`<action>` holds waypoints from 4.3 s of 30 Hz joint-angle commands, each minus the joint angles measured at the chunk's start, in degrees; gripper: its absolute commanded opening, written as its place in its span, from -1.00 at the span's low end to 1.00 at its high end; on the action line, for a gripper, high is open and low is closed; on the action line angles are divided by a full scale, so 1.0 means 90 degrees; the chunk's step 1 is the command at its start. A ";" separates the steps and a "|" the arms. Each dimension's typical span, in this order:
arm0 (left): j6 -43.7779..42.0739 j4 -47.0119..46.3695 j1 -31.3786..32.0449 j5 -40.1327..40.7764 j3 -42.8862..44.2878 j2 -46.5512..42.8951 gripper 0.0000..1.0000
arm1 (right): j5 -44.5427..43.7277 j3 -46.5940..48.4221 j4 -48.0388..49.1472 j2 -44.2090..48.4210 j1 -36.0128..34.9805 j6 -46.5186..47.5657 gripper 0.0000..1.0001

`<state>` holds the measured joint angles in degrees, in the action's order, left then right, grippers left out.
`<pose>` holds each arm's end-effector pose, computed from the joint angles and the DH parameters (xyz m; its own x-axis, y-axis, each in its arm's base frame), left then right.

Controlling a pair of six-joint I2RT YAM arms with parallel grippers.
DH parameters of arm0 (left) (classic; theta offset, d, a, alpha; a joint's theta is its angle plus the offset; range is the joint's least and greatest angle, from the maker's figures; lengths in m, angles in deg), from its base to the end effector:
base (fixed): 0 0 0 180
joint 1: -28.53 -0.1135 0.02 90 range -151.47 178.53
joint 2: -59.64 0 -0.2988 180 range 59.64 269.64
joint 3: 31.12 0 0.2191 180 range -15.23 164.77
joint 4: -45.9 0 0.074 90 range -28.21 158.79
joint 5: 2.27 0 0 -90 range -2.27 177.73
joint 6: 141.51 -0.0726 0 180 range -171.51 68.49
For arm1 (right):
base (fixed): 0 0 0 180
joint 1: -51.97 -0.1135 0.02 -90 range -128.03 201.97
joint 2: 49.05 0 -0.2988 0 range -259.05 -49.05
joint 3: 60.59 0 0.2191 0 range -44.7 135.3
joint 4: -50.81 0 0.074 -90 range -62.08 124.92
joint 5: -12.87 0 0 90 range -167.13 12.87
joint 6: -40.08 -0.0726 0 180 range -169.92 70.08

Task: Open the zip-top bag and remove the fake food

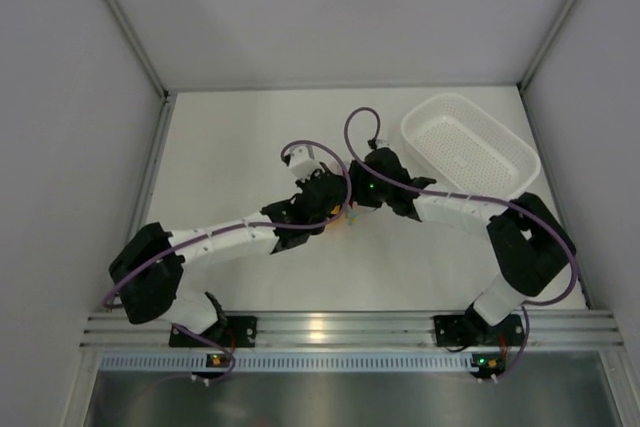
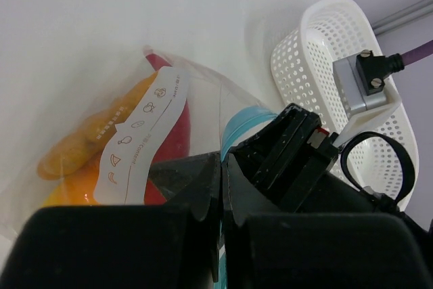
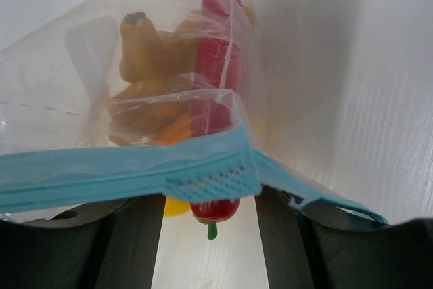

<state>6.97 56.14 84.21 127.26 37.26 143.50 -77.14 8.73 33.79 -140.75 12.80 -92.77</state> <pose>0.2165 -0.2352 0.2957 -0.3953 -0.5870 -0.7065 -0.0446 0.7805 -0.6236 0.2673 0.2177 0.2357 -0.7903 0.2334 -0.5666 -0.1283 0.8411 0.5254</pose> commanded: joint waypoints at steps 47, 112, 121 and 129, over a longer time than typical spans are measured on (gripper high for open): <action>-0.2063 -0.0427 -0.0005 -0.0173 -0.0041 -0.0030 -1.00 | 0.0401 0.0079 -0.0840 0.1282 -0.0149 0.1011 -1.00; -0.2298 0.1682 -0.0738 -0.2234 0.0467 -0.1554 -1.00 | -0.0096 0.3165 -0.2884 -0.0447 0.4607 0.2418 0.23; -0.1879 0.1585 -0.0738 -0.2205 0.0633 -0.1310 -0.95 | 0.1112 0.2287 -0.2307 0.0899 0.4051 0.2027 0.01; -0.1498 0.1097 -0.0747 -0.1981 0.0389 -0.1085 -1.00 | 0.1008 0.0920 -0.1400 0.2462 0.2363 0.0944 -0.13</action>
<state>-8.75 71.79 77.67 107.56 40.96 133.77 -68.40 19.99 14.97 -123.53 38.13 -78.91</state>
